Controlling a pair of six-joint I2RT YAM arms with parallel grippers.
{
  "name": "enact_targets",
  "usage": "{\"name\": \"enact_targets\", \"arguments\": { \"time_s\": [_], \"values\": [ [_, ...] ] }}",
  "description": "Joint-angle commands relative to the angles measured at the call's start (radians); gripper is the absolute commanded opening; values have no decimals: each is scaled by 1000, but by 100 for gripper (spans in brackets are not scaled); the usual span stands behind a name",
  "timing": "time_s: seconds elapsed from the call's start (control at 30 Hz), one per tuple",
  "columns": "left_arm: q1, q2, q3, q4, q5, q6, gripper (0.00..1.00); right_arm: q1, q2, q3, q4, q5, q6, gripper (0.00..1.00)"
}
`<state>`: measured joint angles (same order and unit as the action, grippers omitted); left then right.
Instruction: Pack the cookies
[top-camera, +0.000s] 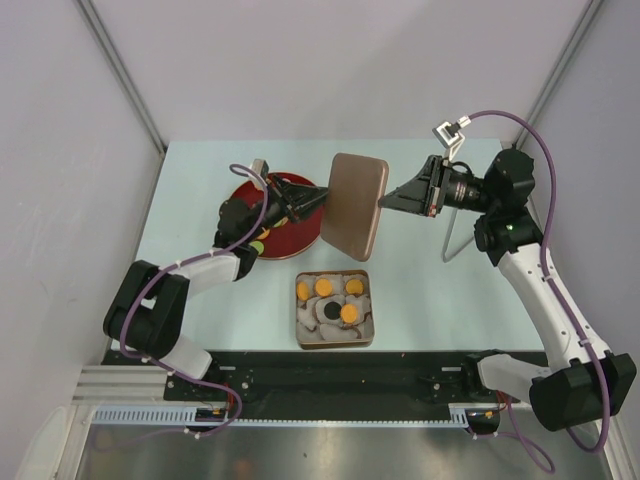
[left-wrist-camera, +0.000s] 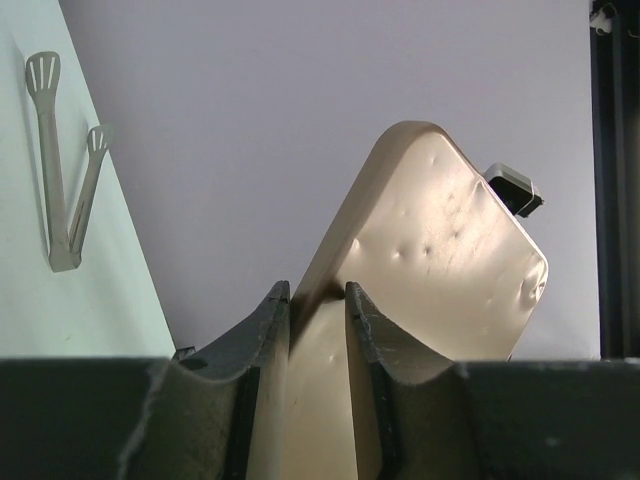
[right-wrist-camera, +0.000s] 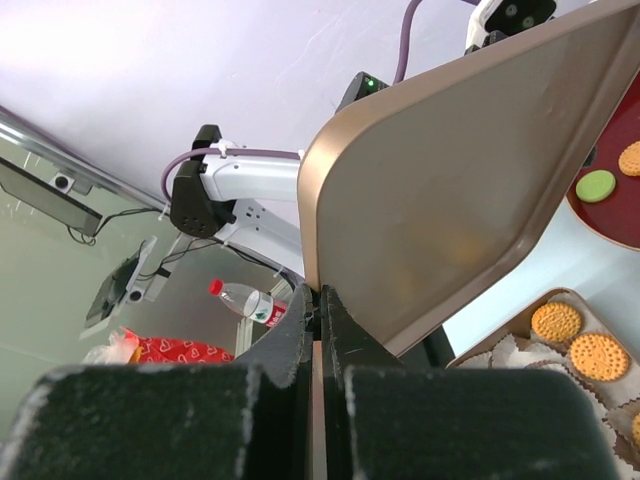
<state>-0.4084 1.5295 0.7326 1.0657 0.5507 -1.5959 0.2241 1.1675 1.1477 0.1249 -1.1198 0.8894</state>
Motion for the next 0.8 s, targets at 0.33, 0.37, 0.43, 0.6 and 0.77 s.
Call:
{"name": "enact_targets", "arguments": {
  "time_s": [0.33,0.37,0.43,0.6,0.77],
  "values": [
    [-23,46,73,660,135,-113,53,-28,41,-32,77,124,91,0],
    [-23,69,76,660,132,-118,54,-28,41,-32,103,123,111,0],
    [-23,89,80,660,134,-119,56,-32,43,-32,127,120,129,0],
    [-18,147,100,660,141,-116,65,-46,41,-31,189,115,184,0],
    [-18,218,120,660,152,-128,69,-65,49,-31,324,112,284,0]
  ]
}}
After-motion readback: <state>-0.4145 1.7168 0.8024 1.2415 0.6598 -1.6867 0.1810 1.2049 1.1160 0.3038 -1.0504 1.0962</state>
